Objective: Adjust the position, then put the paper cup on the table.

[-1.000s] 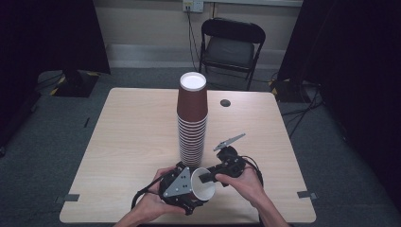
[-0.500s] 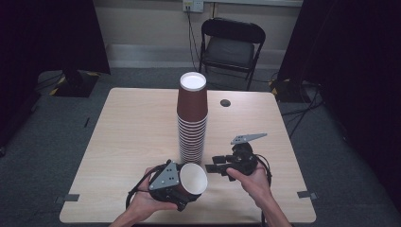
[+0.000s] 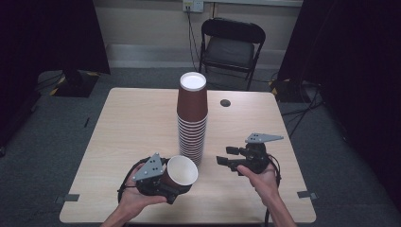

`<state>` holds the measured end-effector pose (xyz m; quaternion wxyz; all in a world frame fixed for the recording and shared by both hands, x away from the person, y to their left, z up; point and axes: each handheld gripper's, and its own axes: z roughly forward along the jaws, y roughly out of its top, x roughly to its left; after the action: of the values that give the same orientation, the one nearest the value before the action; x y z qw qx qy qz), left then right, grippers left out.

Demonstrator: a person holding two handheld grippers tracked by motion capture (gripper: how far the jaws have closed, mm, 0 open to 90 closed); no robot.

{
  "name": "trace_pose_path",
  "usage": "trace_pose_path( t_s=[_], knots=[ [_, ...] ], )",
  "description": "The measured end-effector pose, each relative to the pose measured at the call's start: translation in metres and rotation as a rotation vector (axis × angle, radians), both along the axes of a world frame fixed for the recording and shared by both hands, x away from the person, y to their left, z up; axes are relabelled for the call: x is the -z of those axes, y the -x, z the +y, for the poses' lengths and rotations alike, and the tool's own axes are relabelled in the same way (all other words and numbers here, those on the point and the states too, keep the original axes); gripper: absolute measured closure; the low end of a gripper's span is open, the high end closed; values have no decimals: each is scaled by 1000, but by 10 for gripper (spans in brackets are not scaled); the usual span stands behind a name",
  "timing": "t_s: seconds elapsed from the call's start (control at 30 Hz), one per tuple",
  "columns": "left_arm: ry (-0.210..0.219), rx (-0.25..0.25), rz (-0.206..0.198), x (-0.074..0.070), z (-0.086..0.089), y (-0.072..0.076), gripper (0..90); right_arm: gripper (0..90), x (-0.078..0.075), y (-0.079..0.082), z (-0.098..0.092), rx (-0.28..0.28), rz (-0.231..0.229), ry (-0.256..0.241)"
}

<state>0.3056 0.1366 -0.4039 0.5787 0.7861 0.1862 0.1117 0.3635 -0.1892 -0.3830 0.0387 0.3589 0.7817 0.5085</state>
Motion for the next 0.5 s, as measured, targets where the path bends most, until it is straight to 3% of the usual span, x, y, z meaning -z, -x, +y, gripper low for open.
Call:
trace_pose_path(
  t_s=[0.37, 0.5],
  knots=[
    [69, -65, 27, -9, 23, -8, 92, 358, -1, -1, -15, 64, -23, -10],
    [90, -96, 38, -9, 29, -11, 92, 338, 0, 2, -14, 75, -39, 21]
  ],
)
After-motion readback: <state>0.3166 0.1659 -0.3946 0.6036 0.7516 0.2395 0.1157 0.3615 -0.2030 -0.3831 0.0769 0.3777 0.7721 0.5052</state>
